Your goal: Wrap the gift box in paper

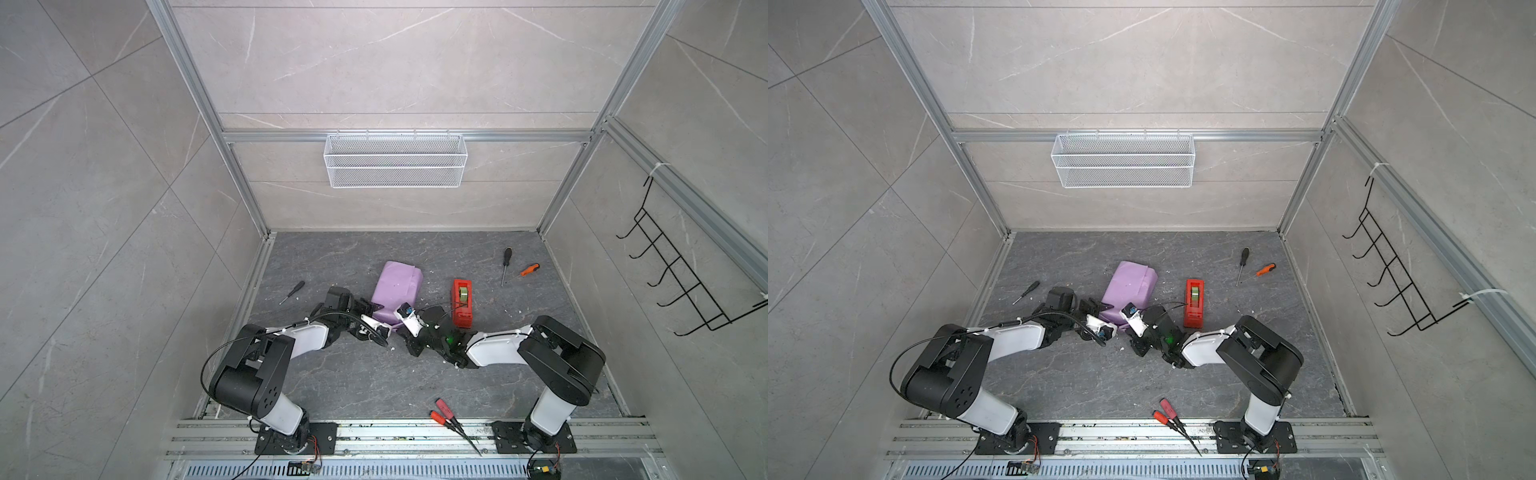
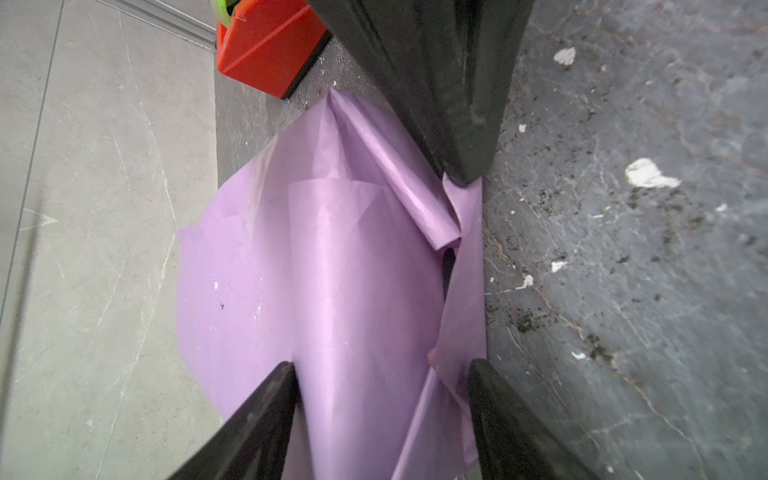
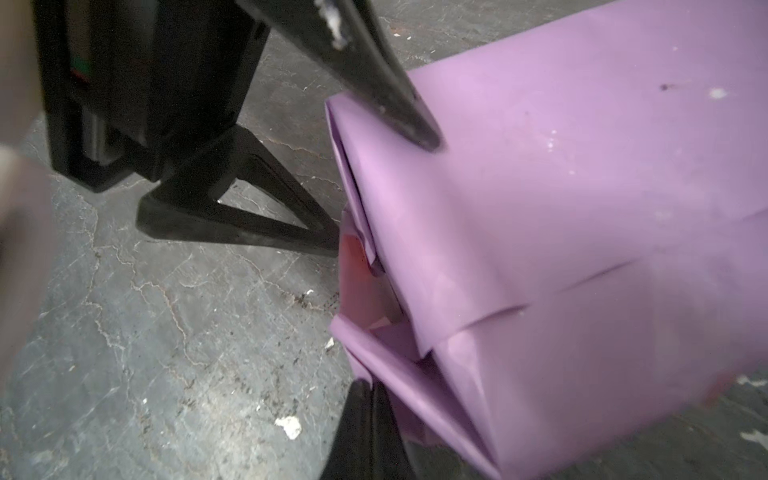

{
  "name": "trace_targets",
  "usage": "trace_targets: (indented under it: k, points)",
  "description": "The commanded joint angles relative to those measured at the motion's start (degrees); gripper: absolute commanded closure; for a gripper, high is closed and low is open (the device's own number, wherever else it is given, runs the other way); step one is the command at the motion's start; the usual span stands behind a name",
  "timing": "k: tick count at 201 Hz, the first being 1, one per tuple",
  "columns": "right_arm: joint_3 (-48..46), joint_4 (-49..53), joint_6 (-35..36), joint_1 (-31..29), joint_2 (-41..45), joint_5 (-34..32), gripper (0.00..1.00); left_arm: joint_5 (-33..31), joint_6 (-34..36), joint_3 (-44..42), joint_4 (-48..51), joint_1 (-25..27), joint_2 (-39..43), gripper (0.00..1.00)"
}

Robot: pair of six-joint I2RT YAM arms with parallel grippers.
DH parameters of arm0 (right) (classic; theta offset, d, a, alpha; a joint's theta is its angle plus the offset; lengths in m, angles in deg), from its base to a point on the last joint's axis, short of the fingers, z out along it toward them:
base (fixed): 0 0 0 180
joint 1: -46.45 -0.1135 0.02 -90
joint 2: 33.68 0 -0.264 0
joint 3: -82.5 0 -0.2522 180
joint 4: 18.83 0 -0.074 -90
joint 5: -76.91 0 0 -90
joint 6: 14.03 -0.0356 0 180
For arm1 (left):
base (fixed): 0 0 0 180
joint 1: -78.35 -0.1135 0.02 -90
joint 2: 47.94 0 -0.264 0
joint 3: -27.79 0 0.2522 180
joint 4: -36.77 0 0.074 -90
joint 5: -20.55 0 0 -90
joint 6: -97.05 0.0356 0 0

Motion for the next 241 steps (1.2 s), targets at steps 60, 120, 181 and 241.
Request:
trace_targets:
  k: [60, 120, 181, 241]
  points:
    - [-2.98, -4.39, -4.51, -0.41, 1.91, -3.32, 0.87, -2.47, -2.05, 0.40, 3.61, 0.29, -2.85, 0.39]
    - [-9.42, 1.48, -6.78, -1.38, 11.32, -11.76, 0.49, -2.74, -2.32, 0.44, 2.56, 0.27, -3.30, 0.39]
    - [-5.42, -2.69, -7.67, -2.07, 2.83, -14.82, 0.26, -2.78, -2.48, 0.41, 2.12, 0.21, -3.05, 0.39]
    - [-1.83, -13.93, -9.80, -2.01, -7.64, -15.49, 0.23, -2.47, -2.85, -0.15, 1.41, 0.28, -3.31, 0.39]
